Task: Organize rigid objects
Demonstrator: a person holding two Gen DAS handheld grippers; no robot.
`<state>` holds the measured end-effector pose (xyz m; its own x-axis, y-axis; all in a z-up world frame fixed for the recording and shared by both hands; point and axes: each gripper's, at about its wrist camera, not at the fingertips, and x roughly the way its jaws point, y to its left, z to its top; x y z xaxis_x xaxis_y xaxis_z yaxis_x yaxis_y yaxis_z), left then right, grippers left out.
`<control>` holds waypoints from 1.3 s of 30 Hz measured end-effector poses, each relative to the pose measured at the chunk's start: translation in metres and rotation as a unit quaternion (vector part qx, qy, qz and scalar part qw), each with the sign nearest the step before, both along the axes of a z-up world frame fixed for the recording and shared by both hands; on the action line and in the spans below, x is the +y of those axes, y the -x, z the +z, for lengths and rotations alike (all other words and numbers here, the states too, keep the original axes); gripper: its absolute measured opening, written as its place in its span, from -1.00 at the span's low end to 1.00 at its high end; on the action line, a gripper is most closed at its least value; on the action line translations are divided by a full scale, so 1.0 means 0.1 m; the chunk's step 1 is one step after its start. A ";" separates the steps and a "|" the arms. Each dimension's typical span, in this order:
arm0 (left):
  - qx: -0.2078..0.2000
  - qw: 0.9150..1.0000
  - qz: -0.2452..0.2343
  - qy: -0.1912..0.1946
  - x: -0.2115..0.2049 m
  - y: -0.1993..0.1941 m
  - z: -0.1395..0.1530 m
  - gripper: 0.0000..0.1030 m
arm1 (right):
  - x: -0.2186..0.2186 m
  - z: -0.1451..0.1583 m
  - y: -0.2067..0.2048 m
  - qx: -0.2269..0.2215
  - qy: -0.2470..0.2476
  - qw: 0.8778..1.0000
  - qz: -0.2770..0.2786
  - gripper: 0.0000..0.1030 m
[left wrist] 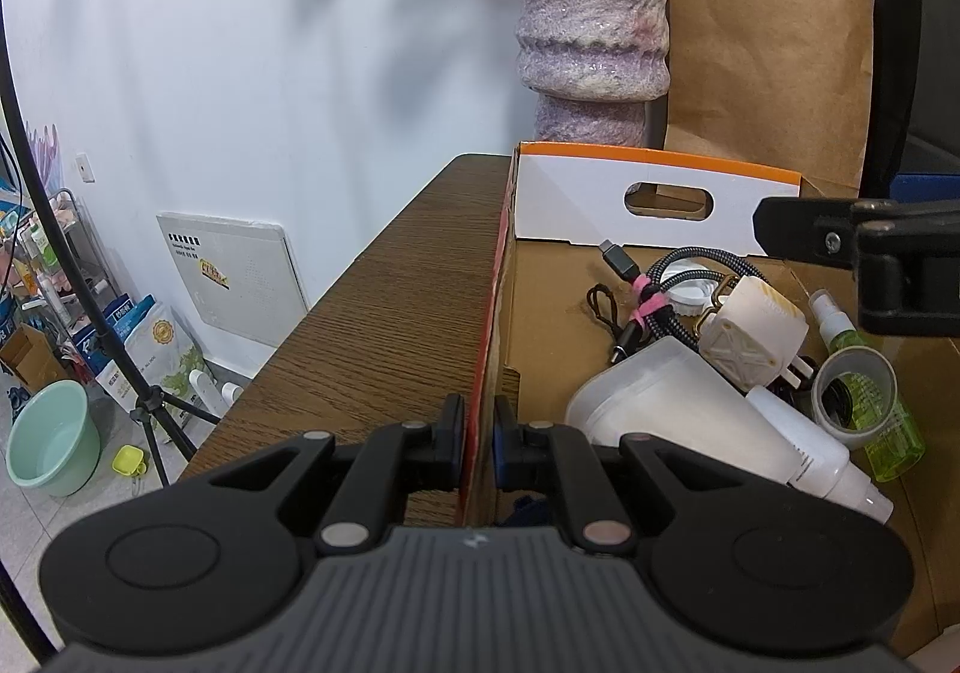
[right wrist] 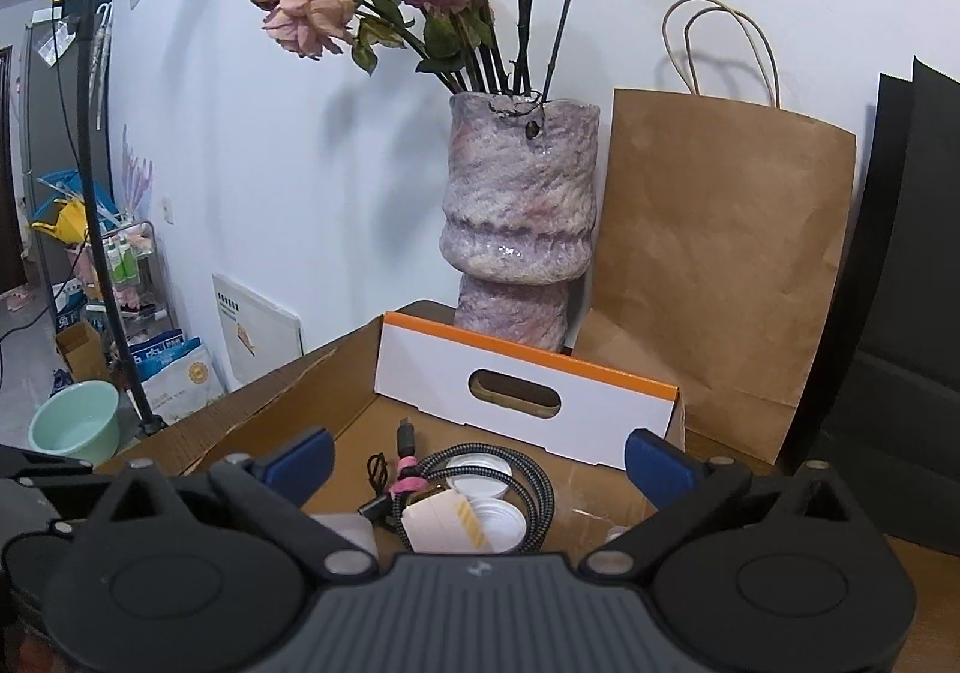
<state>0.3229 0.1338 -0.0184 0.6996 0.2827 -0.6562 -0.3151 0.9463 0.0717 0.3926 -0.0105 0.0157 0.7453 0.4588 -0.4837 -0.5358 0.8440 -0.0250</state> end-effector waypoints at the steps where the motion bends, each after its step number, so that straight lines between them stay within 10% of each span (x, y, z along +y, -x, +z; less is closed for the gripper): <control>1: 0.000 1.000 0.000 0.001 0.00 0.00 0.00 -0.80 | 0.00 0.00 0.00 0.000 0.002 1.000 -0.001 1.00; 10: -0.010 1.000 0.005 0.000 0.00 0.02 0.01 -0.75 | -0.13 -0.01 0.12 -0.004 0.006 1.000 -0.021 1.00; 15: -0.048 0.999 0.011 -0.022 -0.08 0.14 0.13 0.76 | -0.33 0.04 0.36 -0.005 -0.014 0.999 -0.039 1.00; 17: -0.079 0.997 0.005 -0.016 -0.11 0.27 0.25 1.00 | -0.46 0.09 0.51 -0.012 -0.028 0.998 -0.046 1.00; 28: -0.154 0.987 -0.023 -0.034 -0.53 1.46 0.81 1.00 | -1.21 0.39 1.76 -0.063 -0.082 0.992 -0.078 1.00; 39: -0.170 0.984 -0.060 -0.008 -0.73 2.68 0.65 1.00 | -1.57 0.23 3.10 -0.079 -0.090 0.988 -0.095 1.00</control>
<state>0.0545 0.0607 0.0465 0.9070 0.1936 -0.3741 -0.2102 0.9777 -0.0038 0.0823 -0.1678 0.0388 0.8864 0.3705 -0.2774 -0.3680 0.9277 0.0631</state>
